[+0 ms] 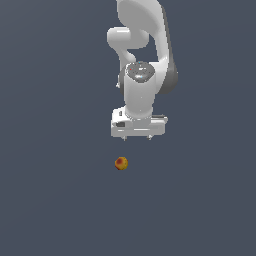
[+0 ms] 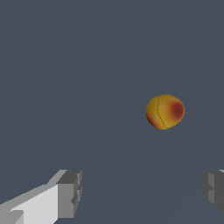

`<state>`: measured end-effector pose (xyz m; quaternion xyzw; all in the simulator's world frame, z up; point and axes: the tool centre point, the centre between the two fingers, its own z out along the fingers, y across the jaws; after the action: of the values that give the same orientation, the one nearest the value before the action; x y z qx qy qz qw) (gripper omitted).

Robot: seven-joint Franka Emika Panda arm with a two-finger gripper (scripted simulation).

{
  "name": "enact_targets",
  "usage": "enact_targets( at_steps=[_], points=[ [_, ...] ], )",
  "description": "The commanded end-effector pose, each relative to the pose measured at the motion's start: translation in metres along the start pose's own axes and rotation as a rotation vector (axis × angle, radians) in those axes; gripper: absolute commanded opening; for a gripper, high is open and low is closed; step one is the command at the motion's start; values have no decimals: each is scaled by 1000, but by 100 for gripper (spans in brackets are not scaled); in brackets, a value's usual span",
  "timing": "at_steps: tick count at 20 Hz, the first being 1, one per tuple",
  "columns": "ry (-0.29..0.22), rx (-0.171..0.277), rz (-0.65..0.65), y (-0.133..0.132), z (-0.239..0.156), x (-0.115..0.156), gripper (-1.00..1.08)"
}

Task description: Pick up the object and move it to a goal position.

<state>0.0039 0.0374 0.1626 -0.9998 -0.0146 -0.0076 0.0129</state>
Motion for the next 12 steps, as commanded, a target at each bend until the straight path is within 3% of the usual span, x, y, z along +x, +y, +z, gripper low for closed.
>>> enact_targets(
  at_steps=[1, 12],
  points=[
    [0, 0, 0, 0, 0, 0, 100],
    [24, 17, -6, -30, -15, 6, 100]
  ],
)
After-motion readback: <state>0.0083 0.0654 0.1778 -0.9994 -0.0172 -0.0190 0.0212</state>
